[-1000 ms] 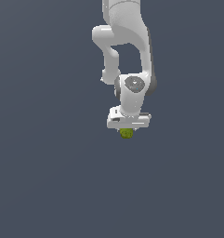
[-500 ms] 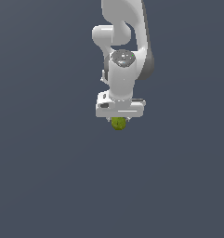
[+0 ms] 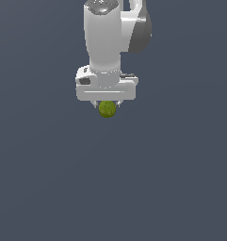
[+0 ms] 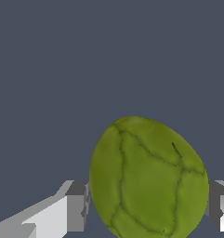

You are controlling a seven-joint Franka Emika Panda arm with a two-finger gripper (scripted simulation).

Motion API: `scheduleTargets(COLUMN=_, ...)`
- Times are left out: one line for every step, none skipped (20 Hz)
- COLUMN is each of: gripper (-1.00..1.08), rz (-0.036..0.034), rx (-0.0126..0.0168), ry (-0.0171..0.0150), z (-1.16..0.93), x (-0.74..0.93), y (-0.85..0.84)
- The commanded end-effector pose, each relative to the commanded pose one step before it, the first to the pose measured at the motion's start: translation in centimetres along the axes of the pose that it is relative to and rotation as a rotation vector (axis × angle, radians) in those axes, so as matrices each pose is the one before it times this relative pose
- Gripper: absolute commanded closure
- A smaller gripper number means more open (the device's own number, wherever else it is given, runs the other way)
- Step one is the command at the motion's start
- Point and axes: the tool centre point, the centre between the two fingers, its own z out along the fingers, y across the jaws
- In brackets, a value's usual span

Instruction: Pick up the object and move it to a goal position.

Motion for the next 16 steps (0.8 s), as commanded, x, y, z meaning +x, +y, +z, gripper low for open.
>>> scheduleTargets(gripper=1.08, rz=-0.00048, rx=0.00015, ry=0.00121, z=-2.760, x=0.113, y=1.351)
scheduleTargets(gripper=1.08, rz=0.00000, rx=0.00000, ry=0.00000, z=-1.033, x=0.064, y=0.531)
scheduleTargets(gripper=1.08, rz=0.00000, rx=0.00000, ry=0.00000, z=-1.027, x=0.067, y=0.529)
scheduleTargets(gripper=1.08, rz=0.00000, rx=0.00000, ry=0.00000, z=-1.020, x=0.070, y=0.527)
scheduleTargets(gripper=1.08, rz=0.00000, rx=0.00000, ry=0.00000, z=-1.014, x=0.074, y=0.525)
scheduleTargets(gripper=1.08, rz=0.00000, rx=0.00000, ry=0.00000, z=-1.003, x=0.077, y=0.521)
scheduleTargets(gripper=1.08, rz=0.00033, rx=-0.00060, ry=-0.00012, z=-0.960, x=0.081, y=0.499)
scheduleTargets(gripper=1.08, rz=0.00000, rx=0.00000, ry=0.00000, z=-0.906, x=0.079, y=0.473)
scheduleTargets(gripper=1.08, rz=0.00000, rx=0.00000, ry=0.00000, z=-0.849, x=0.079, y=0.445)
scheduleTargets(gripper=1.08, rz=0.00008, rx=-0.00068, ry=-0.00006, z=-0.796, x=0.080, y=0.396)
scheduleTargets(gripper=1.08, rz=0.00000, rx=0.00000, ry=0.00000, z=-0.738, x=0.076, y=0.389)
scheduleTargets(gripper=1.08, rz=0.00000, rx=0.00000, ry=0.00000, z=-0.684, x=0.073, y=0.361)
scheduleTargets(gripper=1.08, rz=0.00000, rx=0.00000, ry=0.00000, z=-0.631, x=0.070, y=0.334)
scheduleTargets(gripper=1.08, rz=0.00000, rx=0.00000, ry=0.00000, z=-0.582, x=0.069, y=0.308)
scheduleTargets(gripper=1.08, rz=0.00001, rx=-0.00069, ry=-0.00006, z=-0.536, x=0.070, y=0.254)
scheduleTargets(gripper=1.08, rz=0.00000, rx=0.00000, ry=0.00000, z=-0.480, x=0.067, y=0.256)
